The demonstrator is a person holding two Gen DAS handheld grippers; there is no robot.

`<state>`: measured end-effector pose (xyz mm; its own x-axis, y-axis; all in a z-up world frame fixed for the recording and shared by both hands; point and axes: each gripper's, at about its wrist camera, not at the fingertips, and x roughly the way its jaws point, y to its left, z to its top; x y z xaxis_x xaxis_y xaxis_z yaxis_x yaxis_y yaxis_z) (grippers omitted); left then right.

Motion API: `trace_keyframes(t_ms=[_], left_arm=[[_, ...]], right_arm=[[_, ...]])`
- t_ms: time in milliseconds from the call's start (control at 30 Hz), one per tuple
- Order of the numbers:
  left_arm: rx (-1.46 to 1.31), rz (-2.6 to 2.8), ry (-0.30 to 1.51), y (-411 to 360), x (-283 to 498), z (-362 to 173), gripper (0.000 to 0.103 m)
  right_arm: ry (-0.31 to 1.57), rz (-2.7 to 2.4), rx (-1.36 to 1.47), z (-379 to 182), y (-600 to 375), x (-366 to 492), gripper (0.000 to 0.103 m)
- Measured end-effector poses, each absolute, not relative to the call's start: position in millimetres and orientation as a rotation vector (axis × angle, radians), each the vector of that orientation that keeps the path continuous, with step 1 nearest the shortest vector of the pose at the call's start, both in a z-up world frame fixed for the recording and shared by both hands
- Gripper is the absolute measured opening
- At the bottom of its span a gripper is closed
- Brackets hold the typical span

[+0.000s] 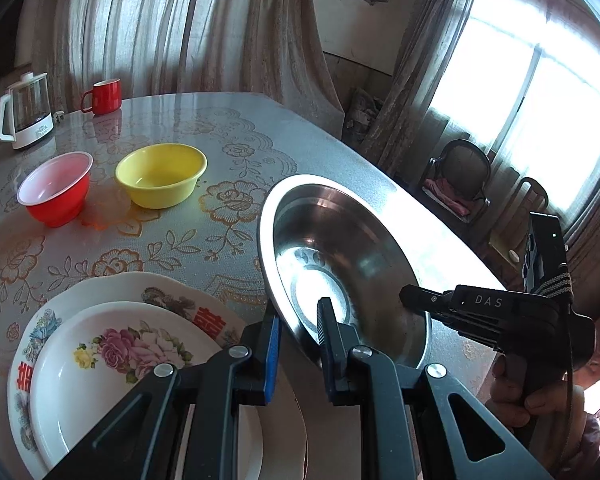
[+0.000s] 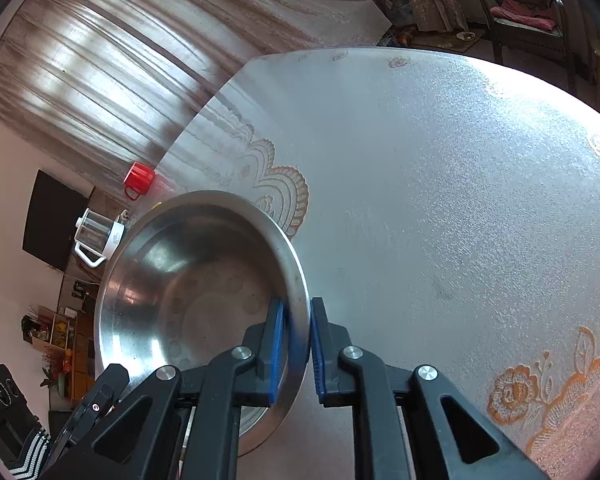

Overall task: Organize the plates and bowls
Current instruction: 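Lift the steel bowl with both tools and carry it over the plate stack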

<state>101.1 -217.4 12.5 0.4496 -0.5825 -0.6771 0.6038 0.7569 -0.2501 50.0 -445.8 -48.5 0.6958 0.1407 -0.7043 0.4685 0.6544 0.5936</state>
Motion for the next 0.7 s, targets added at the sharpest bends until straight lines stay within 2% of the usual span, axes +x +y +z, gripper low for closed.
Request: trace_keyframes(t_ms=[700], left_arm=[[-0.018,-0.777,0.805,-195,88,16,0.018]], right_arm=[[0.792,-0.188,0.812,-46,-442,22,0.011]])
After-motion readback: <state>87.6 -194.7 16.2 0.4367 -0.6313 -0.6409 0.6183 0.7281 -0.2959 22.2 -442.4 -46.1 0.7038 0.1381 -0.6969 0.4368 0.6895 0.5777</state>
